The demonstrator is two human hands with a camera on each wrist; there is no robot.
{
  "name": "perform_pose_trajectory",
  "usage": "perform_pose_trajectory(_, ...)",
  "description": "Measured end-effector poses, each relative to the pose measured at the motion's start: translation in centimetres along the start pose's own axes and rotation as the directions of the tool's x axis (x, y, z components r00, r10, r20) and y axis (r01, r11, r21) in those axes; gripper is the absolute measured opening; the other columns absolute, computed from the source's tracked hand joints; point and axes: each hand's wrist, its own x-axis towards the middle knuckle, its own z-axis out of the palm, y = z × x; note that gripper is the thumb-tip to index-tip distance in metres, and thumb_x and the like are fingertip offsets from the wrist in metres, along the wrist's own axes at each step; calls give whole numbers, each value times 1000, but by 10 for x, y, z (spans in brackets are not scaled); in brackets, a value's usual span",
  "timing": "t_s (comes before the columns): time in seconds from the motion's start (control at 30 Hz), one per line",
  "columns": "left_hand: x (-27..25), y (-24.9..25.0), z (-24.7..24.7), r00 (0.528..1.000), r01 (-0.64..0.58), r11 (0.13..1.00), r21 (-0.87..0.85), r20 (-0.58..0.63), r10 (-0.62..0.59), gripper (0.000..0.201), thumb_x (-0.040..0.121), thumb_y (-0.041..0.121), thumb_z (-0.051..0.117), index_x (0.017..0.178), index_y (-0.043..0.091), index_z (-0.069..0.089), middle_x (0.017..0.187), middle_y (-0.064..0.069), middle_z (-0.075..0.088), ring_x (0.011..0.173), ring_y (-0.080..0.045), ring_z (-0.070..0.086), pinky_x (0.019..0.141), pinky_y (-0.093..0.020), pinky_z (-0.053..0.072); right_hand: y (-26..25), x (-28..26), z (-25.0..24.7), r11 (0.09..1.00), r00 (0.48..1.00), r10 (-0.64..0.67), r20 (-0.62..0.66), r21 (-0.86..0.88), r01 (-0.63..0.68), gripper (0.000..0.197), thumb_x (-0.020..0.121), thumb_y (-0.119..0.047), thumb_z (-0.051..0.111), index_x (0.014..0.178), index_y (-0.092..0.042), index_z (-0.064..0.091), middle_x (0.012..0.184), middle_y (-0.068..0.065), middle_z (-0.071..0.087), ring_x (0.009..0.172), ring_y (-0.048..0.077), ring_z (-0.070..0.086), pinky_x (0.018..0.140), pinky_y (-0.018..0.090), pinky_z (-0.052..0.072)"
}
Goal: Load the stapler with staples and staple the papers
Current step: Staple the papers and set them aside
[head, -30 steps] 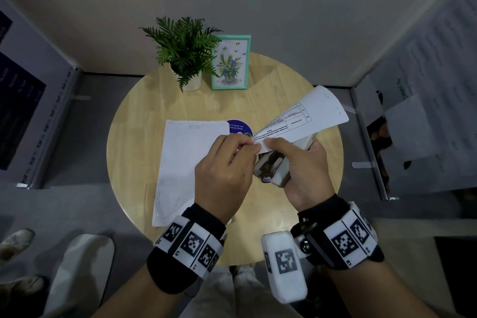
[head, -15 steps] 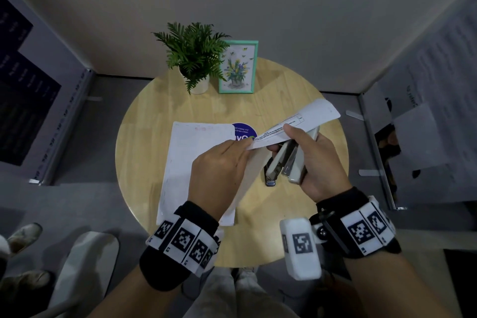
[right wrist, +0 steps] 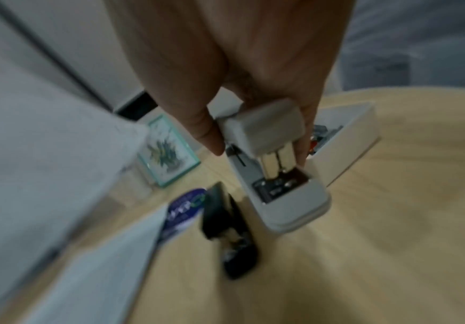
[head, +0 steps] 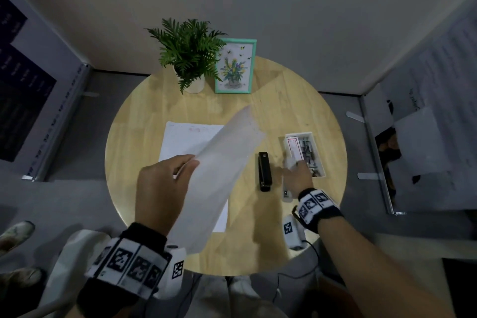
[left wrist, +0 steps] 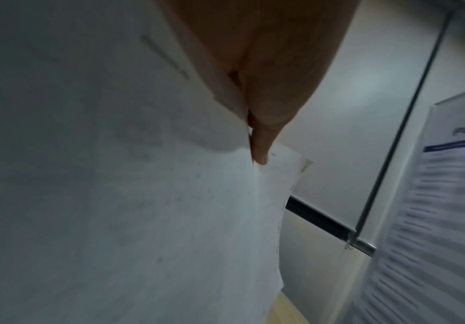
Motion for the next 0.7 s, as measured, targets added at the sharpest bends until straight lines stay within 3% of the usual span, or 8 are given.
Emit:
perform_pose_trajectory(0.13, 0, -10, 3, 992, 124, 989, -85, 25, -123, 13, 87, 20, 66, 90, 13, 77, 75, 27, 62, 69, 22, 57, 64, 5, 36, 1, 26, 19, 890, 996, -94, 5, -448, 86, 33, 95, -19, 53, 120, 2, 50, 121, 22, 60, 110, 37, 59, 84, 39, 49)
perform_pose_trajectory(0.23, 0, -16, 5, 985, 172, 974, -147, 43, -168, 14, 86, 21, 67, 90, 13, 77, 72, 28, 62, 70, 22, 59, 61, 2, 38, -5, 33, 28, 833, 990, -129, 55, -536, 138, 19, 95, -16, 52, 101, 1, 58, 114, 23, 64, 105, 38, 62, 84, 40, 51)
perform_pose_trajectory(0.3, 2, -16, 6, 986, 167, 968, -185, 40, -162, 14, 86, 21, 67, 91, 12, 77, 73, 23, 66, 71, 15, 62, 60, 0, 40, -8, 38, 27, 843, 986, -156, 64, -511, 166, 23, 96, -19, 47, 96, 2, 57, 114, 25, 62, 106, 39, 61, 84, 39, 50)
perform_pose_trajectory(0.33, 2, -16, 5, 988, 154, 969, -193, 38, -150, 14, 86, 21, 67, 91, 12, 77, 73, 22, 67, 73, 10, 64, 60, -2, 41, -10, 40, 24, 874, 984, -174, 31, -456, 169, 28, 96, -19, 46, 107, 4, 57, 121, 25, 59, 112, 38, 58, 90, 40, 49)
perform_pose_trajectory(0.43, 5, -16, 0, 994, 105, 975, -196, 45, -98, 12, 86, 20, 68, 88, 14, 77, 67, 33, 64, 79, 0, 66, 65, -12, 48, -32, 30, -1, 964, 964, -265, -26, 18, 265, 42, 91, -5, 50, 133, -9, 49, 139, 13, 50, 127, 29, 48, 104, 40, 41)
perform_pose_trajectory(0.5, 7, -15, -5, 997, 66, 979, -193, 55, -56, 10, 86, 20, 68, 86, 16, 77, 66, 43, 61, 79, 4, 65, 64, -8, 46, -59, 5, -27, 878, 891, -447, 74, 227, 422, 51, 86, 1, 57, 130, -23, 49, 138, 3, 51, 127, 17, 44, 101, 31, 40)
perform_pose_trajectory(0.6, 9, -13, -15, 997, 30, 977, -210, 79, -13, 9, 86, 20, 68, 84, 17, 76, 75, 43, 63, 80, 4, 65, 65, -6, 44, -94, -33, -51, 764, 675, -634, 377, 175, 621, 57, 82, -1, 65, 127, -34, 52, 133, -7, 56, 125, 6, 47, 93, 10, 40)
perform_pose_trajectory(0.7, 11, -11, -30, 992, 24, 970, -243, 130, 8, 7, 85, 20, 68, 83, 19, 75, 84, 29, 69, 79, -1, 67, 70, -16, 50, -113, -56, -53, 689, 582, -669, 463, 93, 718, 22, 84, -11, 68, 106, -14, 69, 107, 5, 73, 105, 15, 66, 92, 30, 51)
